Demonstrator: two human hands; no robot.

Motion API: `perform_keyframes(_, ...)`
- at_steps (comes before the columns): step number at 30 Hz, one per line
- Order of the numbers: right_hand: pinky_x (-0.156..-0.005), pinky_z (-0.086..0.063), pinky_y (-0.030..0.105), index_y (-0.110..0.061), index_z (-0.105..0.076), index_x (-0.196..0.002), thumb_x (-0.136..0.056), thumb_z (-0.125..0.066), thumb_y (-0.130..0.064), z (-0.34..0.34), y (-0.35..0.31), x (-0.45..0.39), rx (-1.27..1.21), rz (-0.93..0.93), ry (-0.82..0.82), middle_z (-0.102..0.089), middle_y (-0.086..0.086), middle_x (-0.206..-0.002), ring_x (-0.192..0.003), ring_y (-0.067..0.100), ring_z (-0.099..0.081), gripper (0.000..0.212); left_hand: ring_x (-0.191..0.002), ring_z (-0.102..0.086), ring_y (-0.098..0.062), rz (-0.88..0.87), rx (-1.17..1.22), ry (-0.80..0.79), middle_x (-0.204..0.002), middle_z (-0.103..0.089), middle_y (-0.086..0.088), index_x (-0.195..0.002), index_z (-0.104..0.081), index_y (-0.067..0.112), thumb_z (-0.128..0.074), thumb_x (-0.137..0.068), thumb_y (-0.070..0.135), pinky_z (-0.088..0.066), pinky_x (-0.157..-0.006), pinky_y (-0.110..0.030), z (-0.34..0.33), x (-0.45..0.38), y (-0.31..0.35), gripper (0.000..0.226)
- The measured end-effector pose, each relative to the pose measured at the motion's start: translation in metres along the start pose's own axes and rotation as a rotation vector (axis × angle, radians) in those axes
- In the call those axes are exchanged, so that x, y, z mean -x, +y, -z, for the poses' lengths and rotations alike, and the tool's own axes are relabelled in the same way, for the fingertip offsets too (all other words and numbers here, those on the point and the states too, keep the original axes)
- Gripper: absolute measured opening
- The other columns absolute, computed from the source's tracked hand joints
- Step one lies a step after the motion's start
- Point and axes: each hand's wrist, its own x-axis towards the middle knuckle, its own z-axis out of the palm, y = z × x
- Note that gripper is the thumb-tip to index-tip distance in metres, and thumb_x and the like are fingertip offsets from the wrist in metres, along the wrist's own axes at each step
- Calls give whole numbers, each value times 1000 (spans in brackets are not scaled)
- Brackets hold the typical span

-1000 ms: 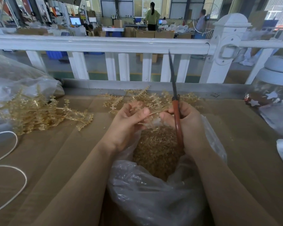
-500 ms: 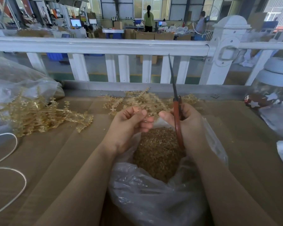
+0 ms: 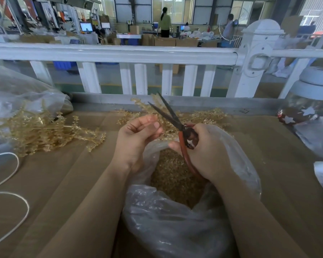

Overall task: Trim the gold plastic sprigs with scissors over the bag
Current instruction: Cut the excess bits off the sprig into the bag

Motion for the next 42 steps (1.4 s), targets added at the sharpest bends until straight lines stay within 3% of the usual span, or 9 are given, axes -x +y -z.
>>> perform_keyframes(6, -53, -28, 7, -38, -44, -93, -64, -44, -94, -1, 1, 1, 191, 90, -1, -51, -28, -81, -70, -14, -44, 63, -69, -62, -12, -99, -29, -44, -73, -70, 1, -95, -69, 5, -70, -74, 7, -54, -74, -23, -1, 1, 1, 21)
perform_keyframes(16, -52, -26, 8, -35, -45, -90, -67, -49, -90, 0, 1, 3, 237, 96, 45, -46, -28, -74, -63, -15, -40, 60, -74, -59, -16, -147, -63, -52, -74, -70, -1, -96, -68, 6, -68, -75, 4, -50, -76, -26, -3, 1, -1, 21)
perform_keyframes(21, -47, -21, 8, -39, -35, -77, -66, -47, -91, 3, -4, 5, 249, 108, 98, -43, -26, -62, -55, -12, -39, 55, -72, -58, -16, -163, -62, -65, -70, -69, 1, -94, -66, 5, -69, -75, 4, -51, -76, -25, -2, 2, 1, 20)
perform_keyframes(24, -48, -23, 8, -36, -40, -80, -66, -44, -93, 3, -4, 5, 236, 120, 106, -42, -27, -62, -55, -12, -39, 58, -70, -62, -14, -167, -66, -68, -71, -70, 1, -94, -66, 5, -67, -76, 2, -52, -75, -24, -1, 2, 1, 18)
perform_keyframes(35, -49, -26, 8, -33, -41, -78, -67, -45, -91, -2, -2, 5, 190, 158, 130, -39, -27, -60, -52, -11, -38, 59, -71, -67, -12, -187, -50, -117, -72, -71, 1, -68, -74, 21, -68, -75, 2, -55, -75, -23, 2, 1, 5, 20)
perform_keyframes(39, -49, -26, 9, -34, -41, -80, -68, -43, -92, -2, -2, 5, 201, 159, 142, -39, -28, -61, -53, -11, -38, 59, -72, -64, -15, -185, -78, -105, -74, -69, -4, -79, -70, 9, -68, -77, 6, -54, -74, -23, 7, 0, 3, 4)
perform_keyframes(42, -49, -28, 8, -35, -41, -82, -68, -40, -94, -1, -2, 5, 219, 162, 146, -40, -28, -65, -57, -13, -39, 61, -72, -63, -14, -165, -102, -91, -77, -70, -6, -93, -67, 0, -67, -79, 11, -52, -72, -22, 8, 0, -1, 18)
